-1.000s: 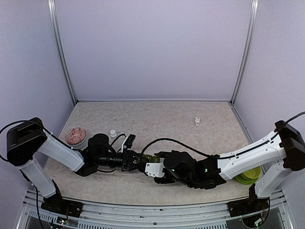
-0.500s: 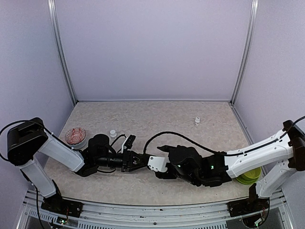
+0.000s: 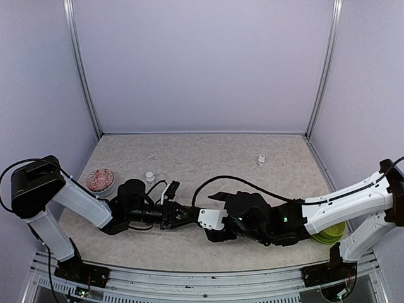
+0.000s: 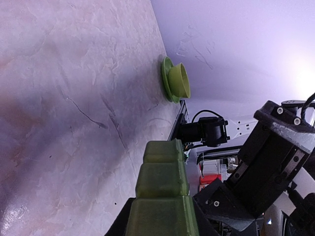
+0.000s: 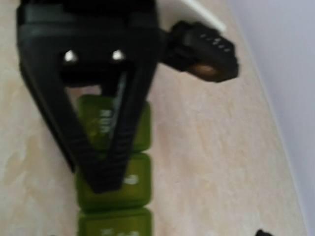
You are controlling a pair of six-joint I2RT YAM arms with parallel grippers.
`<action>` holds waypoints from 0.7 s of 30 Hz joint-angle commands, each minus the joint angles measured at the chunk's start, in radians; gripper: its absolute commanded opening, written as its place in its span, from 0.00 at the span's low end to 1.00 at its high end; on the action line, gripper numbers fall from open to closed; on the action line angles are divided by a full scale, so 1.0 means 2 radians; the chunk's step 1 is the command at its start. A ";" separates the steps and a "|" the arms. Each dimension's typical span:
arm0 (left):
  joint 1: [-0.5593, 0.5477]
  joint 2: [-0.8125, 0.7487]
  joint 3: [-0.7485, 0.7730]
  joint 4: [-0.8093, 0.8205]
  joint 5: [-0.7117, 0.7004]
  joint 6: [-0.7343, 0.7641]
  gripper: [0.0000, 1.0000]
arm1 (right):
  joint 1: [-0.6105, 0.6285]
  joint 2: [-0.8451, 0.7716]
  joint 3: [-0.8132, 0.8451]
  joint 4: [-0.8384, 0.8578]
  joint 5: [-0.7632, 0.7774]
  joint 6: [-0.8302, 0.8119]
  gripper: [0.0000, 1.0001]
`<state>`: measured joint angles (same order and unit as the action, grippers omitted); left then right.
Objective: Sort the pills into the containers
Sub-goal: Unscrew the lid of the pill container.
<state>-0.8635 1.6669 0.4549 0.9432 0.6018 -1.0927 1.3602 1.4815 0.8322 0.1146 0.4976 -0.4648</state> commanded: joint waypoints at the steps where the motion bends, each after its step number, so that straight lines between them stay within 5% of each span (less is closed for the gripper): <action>1: -0.002 0.006 0.003 0.021 0.005 0.003 0.27 | 0.000 0.037 0.008 -0.016 0.010 0.011 0.86; 21: -0.003 0.011 -0.001 0.020 0.004 0.006 0.27 | 0.000 0.036 0.002 0.059 0.095 -0.013 0.83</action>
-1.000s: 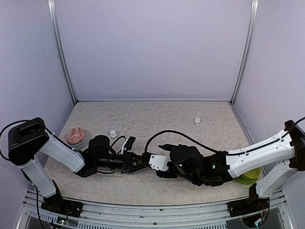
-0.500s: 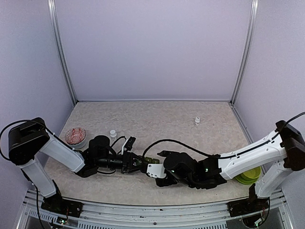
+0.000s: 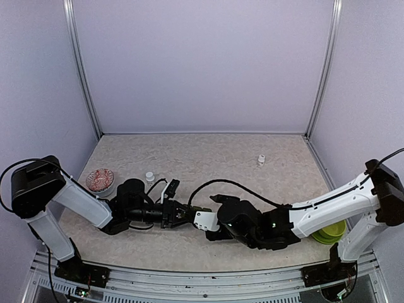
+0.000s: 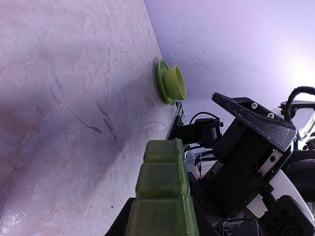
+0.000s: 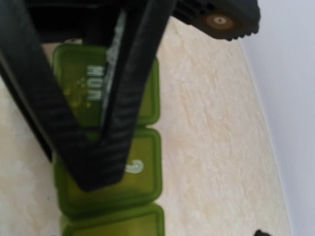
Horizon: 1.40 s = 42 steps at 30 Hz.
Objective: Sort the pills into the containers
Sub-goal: Unscrew the lid of the pill container.
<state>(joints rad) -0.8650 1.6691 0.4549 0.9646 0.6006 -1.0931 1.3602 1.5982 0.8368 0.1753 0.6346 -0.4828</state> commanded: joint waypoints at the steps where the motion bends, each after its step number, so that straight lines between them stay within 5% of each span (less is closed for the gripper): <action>1: -0.002 0.012 -0.002 0.010 0.004 0.006 0.26 | 0.000 -0.026 -0.002 0.031 0.026 -0.003 0.83; 14: 0.000 0.027 0.000 0.006 0.003 0.011 0.26 | -0.001 -0.079 -0.017 0.031 -0.011 0.005 0.82; 29: -0.007 -0.018 0.018 -0.043 0.007 0.037 0.26 | -0.028 -0.045 -0.014 -0.051 -0.147 0.032 0.88; 42: -0.012 -0.034 0.020 -0.053 0.003 0.038 0.26 | -0.033 0.000 -0.009 -0.026 -0.102 0.024 0.76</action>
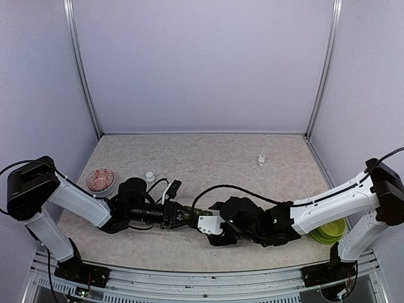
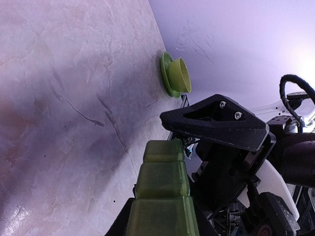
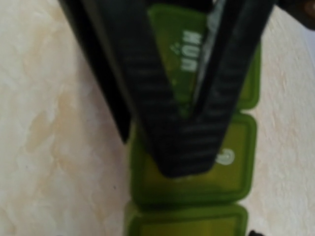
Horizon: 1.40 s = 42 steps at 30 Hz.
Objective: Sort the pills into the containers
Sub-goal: Unscrew the lid of the pill container.
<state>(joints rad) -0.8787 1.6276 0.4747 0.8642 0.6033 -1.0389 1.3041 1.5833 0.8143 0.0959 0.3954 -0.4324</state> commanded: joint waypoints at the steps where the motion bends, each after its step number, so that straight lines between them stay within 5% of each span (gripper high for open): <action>1: -0.005 -0.013 0.010 -0.003 0.001 0.011 0.26 | -0.005 0.008 0.002 0.015 0.017 -0.001 0.74; 14: -0.005 0.010 0.004 0.027 0.005 -0.003 0.26 | -0.005 0.001 0.003 0.023 0.014 -0.001 0.59; 29: -0.004 0.024 0.001 0.039 0.006 -0.008 0.27 | 0.000 0.012 0.013 0.020 0.000 0.002 0.19; 31: -0.004 0.024 0.002 0.040 0.007 -0.008 0.27 | 0.000 0.010 0.013 0.020 0.000 0.006 0.26; 34: -0.004 0.023 0.002 0.040 0.007 -0.008 0.27 | -0.001 0.008 0.011 0.021 0.011 0.010 0.53; 42: -0.004 0.026 -0.002 0.039 0.005 -0.006 0.27 | -0.002 -0.017 -0.001 0.029 0.040 0.014 0.65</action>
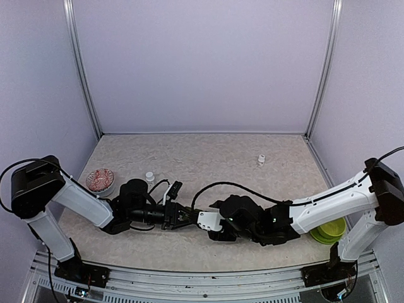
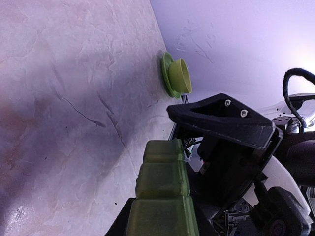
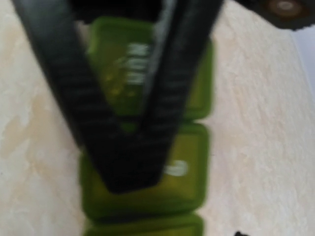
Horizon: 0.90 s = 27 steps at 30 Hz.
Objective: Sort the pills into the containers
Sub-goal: Unscrew the lid of the pill container.
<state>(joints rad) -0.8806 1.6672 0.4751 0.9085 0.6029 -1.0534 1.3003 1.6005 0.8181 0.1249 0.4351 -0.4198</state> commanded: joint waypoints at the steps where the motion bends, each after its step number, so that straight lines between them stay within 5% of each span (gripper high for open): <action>1: -0.003 0.006 -0.001 0.018 0.005 0.001 0.27 | 0.000 -0.029 -0.003 0.015 0.022 0.008 0.65; 11: -0.004 0.010 -0.004 0.025 0.005 -0.004 0.26 | 0.003 -0.016 0.005 0.010 0.009 0.008 0.54; 19: -0.002 0.009 -0.005 0.024 0.005 -0.003 0.26 | 0.010 0.001 0.018 0.012 0.025 0.004 0.24; 27: -0.001 0.012 -0.005 0.020 0.005 0.003 0.27 | 0.006 -0.022 0.019 -0.004 -0.006 0.022 0.36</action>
<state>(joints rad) -0.8803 1.6775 0.4709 0.9463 0.5907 -1.0664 1.3136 1.5925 0.8219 0.1173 0.4652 -0.4126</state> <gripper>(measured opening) 0.268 0.357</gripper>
